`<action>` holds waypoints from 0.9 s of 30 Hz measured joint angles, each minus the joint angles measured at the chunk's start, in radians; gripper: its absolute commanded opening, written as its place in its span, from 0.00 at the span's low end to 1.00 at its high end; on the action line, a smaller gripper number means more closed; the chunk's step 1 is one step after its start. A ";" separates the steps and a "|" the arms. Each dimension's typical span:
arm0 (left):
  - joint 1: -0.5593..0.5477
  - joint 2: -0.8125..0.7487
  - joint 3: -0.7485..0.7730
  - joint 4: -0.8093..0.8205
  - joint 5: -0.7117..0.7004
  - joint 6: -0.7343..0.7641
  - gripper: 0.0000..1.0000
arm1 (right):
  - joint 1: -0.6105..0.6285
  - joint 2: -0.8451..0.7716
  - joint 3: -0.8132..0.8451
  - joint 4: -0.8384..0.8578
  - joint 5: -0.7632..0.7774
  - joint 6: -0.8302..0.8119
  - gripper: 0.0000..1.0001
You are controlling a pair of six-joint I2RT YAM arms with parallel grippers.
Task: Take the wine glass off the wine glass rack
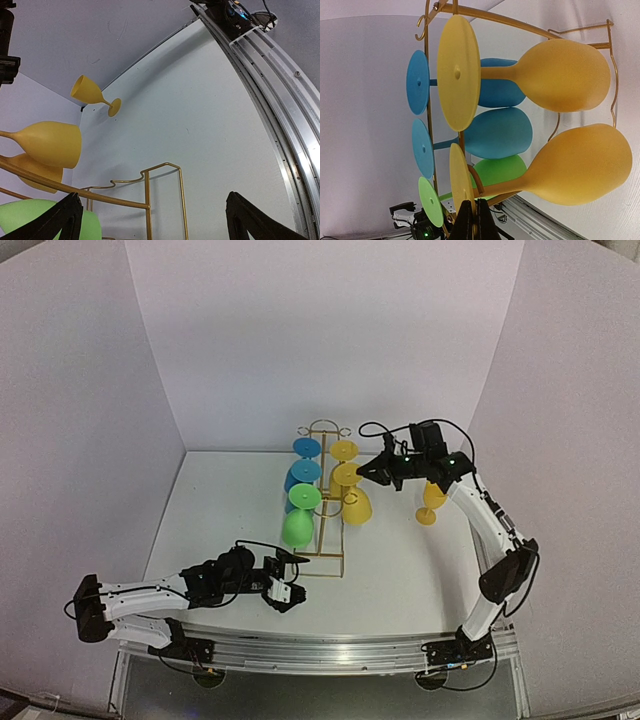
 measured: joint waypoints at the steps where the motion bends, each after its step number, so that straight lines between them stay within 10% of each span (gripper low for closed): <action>1: 0.000 0.000 0.000 0.000 0.000 0.000 0.99 | 0.000 -0.006 -0.008 0.004 0.002 0.005 0.00; 27: 0.000 -0.005 0.000 0.000 -0.001 -0.020 0.99 | -0.040 -0.173 -0.200 0.092 0.091 0.037 0.00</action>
